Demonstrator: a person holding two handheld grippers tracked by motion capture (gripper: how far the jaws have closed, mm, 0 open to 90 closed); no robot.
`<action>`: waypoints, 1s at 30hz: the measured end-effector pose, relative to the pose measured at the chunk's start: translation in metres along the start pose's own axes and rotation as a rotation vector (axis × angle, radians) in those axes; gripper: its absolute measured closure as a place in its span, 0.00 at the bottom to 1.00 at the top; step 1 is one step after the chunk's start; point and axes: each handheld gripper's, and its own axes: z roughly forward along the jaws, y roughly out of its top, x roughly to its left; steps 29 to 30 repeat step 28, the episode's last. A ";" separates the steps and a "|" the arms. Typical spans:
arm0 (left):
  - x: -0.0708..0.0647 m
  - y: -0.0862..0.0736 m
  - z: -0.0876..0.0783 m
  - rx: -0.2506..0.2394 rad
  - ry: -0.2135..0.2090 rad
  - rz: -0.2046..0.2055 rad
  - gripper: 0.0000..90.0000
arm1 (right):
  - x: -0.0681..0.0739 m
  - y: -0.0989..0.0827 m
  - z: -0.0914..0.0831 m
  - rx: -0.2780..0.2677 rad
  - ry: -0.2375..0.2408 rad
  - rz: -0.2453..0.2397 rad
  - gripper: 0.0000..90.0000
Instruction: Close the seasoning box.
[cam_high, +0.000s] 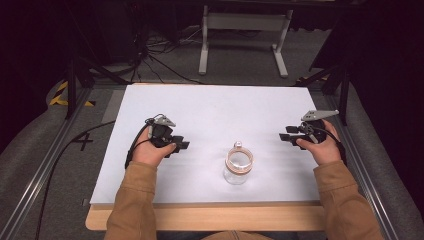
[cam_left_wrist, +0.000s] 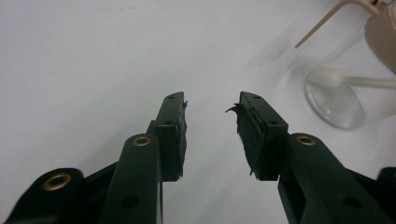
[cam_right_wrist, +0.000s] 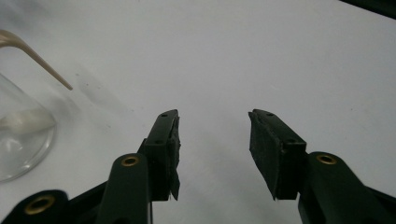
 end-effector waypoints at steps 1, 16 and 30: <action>0.003 -0.001 0.001 0.005 0.003 0.006 0.69 | -0.001 -0.002 0.002 0.002 0.000 0.006 0.59; 0.016 -0.010 0.014 0.037 0.010 -0.026 0.67 | -0.012 -0.026 0.029 0.066 0.015 0.019 0.58; 0.014 -0.008 0.014 0.043 0.005 -0.013 0.66 | -0.007 -0.024 0.029 0.062 0.025 0.011 0.57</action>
